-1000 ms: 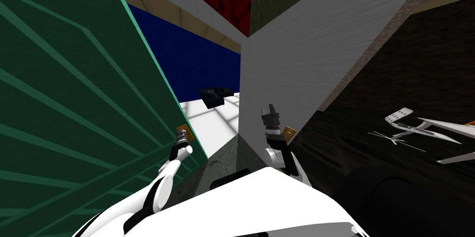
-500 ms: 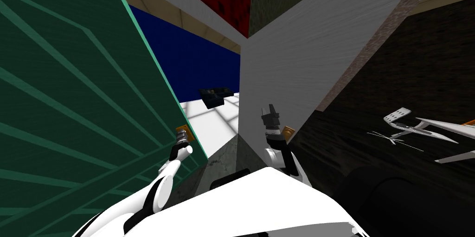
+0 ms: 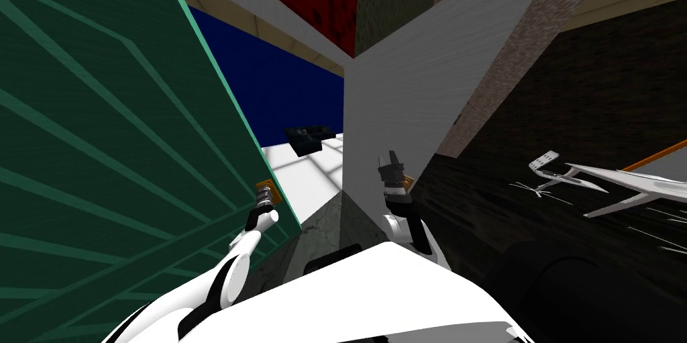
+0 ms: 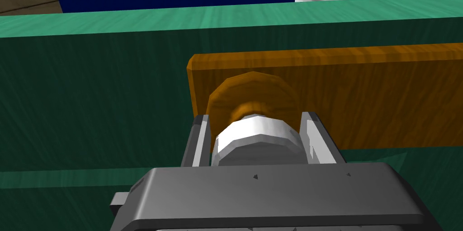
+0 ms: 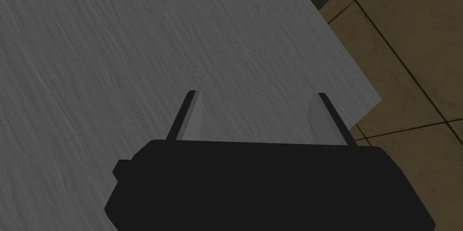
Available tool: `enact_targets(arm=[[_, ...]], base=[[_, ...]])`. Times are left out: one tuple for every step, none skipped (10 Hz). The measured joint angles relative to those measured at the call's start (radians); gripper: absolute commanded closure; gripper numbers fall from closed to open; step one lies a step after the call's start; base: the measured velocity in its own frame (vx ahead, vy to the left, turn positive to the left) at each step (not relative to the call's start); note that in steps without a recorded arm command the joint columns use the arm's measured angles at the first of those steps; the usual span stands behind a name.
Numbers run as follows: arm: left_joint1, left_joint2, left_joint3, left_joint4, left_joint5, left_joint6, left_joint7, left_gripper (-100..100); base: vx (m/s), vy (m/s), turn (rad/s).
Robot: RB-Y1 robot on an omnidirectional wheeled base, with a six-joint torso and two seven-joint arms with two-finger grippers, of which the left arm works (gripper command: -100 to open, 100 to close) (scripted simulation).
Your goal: Pull the door open
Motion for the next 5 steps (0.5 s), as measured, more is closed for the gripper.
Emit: enact_targets(arm=[[-0.009,0.005,-0.015,0.028,-0.007,-0.009,0.017,100],[-0.002,0.001,-0.022,0.022,-0.010,-0.005,0.025,100],[0.008,-0.004,-0.023,0.008,-0.010,0.007,0.025,100],[0.001,0.005,-0.038,0.014,-0.018,0.006,0.041,100],[0.011,0.009,-0.052,-0.014,-0.025,0.016,0.058,100]], base=[[-0.145,0.023,-0.052],[-0.062,-0.008,-0.005],[-0.185,0.035,-0.111],[-0.260,0.044,-0.158],[-0.267,0.044,-0.097]])
